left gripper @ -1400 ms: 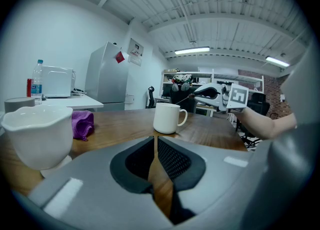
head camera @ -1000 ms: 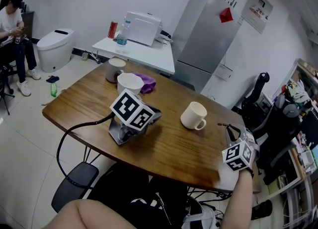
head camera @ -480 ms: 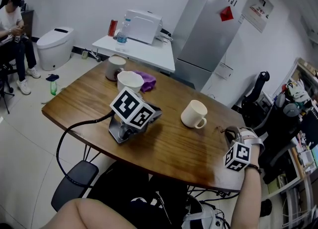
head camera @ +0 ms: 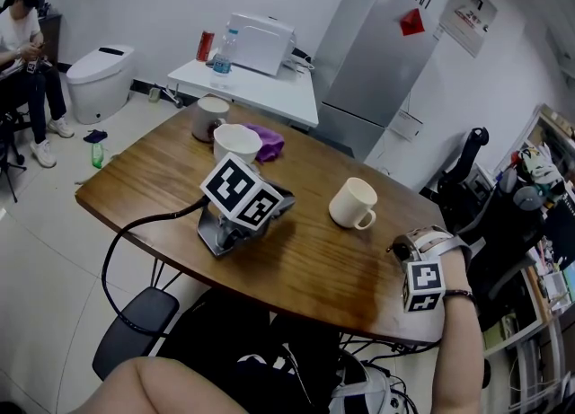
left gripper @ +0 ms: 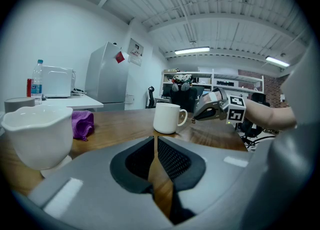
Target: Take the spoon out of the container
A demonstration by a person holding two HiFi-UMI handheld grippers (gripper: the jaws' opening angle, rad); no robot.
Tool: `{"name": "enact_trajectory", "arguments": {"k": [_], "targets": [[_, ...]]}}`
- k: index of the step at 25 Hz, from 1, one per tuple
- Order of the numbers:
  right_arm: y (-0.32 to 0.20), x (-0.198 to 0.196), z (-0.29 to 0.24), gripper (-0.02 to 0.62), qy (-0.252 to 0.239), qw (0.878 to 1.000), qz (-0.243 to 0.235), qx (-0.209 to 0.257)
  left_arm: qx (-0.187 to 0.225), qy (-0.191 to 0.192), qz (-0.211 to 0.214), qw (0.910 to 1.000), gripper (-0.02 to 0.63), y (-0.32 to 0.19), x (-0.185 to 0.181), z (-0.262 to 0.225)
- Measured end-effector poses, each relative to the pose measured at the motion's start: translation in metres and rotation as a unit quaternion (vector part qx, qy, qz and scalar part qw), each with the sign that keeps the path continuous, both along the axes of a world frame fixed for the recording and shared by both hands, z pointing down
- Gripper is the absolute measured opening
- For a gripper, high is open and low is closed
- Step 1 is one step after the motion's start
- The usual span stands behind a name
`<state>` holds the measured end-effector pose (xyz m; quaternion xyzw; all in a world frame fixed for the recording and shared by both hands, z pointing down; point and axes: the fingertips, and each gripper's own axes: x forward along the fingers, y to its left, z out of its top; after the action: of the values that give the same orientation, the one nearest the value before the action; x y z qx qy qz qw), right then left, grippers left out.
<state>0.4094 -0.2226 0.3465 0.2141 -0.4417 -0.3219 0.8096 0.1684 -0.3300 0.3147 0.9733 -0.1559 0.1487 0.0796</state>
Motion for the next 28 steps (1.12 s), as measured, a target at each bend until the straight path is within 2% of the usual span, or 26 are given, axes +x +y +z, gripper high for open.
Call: {"name": "enact_trajectory", "arguments": {"k": [8,15,20,28], "targets": [[-0.002,-0.01,0.014,0.046,0.04,0.998,-0.029,-0.042,0.0,0.0,0.0,1.0,0.021,0.001,0.0,0.0],[-0.007,-0.011,0.015,0.049,0.031,0.998,-0.029,-0.039,0.0,-0.001,0.0,1.0,0.021,0.001,0.0,0.0],[-0.019,-0.01,0.015,0.049,0.046,0.997,-0.032,-0.047,0.0,-0.001,-0.001,1.0,0.021,0.001,-0.001,-0.001],[-0.028,-0.006,0.016,0.051,0.058,0.992,-0.023,-0.108,0.0,0.0,0.0,1.0,0.021,0.0,0.0,-0.001]]}}
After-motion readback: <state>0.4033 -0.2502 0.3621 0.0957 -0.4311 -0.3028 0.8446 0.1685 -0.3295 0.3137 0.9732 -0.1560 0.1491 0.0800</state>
